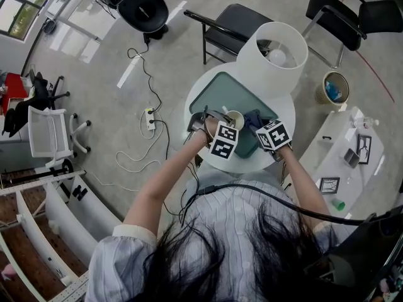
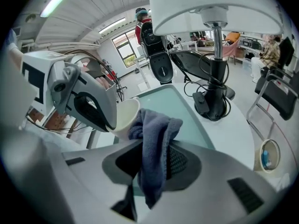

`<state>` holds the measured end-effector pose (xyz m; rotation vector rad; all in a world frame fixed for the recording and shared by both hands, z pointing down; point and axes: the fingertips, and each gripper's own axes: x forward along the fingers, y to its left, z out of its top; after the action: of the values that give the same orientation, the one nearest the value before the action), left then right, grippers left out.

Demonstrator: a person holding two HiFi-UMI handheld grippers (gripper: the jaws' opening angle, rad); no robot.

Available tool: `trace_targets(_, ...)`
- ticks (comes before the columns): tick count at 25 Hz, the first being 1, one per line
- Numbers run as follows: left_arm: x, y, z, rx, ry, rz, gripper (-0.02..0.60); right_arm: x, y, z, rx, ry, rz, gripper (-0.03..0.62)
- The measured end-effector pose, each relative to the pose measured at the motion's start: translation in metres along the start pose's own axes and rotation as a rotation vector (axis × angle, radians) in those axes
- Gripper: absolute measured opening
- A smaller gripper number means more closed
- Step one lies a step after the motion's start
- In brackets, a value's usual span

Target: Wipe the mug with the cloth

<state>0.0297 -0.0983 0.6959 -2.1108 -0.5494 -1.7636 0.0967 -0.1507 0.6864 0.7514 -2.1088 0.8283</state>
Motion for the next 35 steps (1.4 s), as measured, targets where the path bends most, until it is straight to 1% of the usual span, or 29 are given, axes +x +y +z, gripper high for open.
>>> trace_targets(4, 0.0, -0.003, -0.002, 0.096, 0.013, -0.019, 0.04, 0.0, 0.0, 0.0, -0.034, 0.015, 0.006, 0.109)
trace_targets(12, 0.0, -0.009, -0.005, 0.292, 0.04, -0.032, 0.04, -0.001, 0.0, -0.002, -0.076, 0.032, 0.008, 0.109)
trace_targets(16, 0.0, -0.011, -0.007, 0.384, 0.067, -0.057, 0.04, 0.001, -0.003, 0.0, -0.128, 0.051, 0.0, 0.109)
trace_targets(21, 0.0, -0.015, -0.013, 0.504, 0.112, -0.1, 0.04, 0.003, -0.004, 0.009, -0.264, 0.078, -0.016, 0.109)
trace_targets(27, 0.0, -0.017, -0.018, 0.613, 0.151, -0.115, 0.04, 0.003, 0.001, 0.021, -0.492, 0.112, 0.006, 0.109)
trace_targets(30, 0.0, -0.017, -0.019, 0.648, 0.168, -0.119, 0.04, 0.006, 0.001, 0.023, -0.579, 0.138, 0.002, 0.109)
trace_targets(35, 0.001, -0.018, -0.019, 0.675, 0.177, -0.121, 0.04, 0.013, -0.001, 0.033, -0.712, 0.17, -0.029, 0.109)
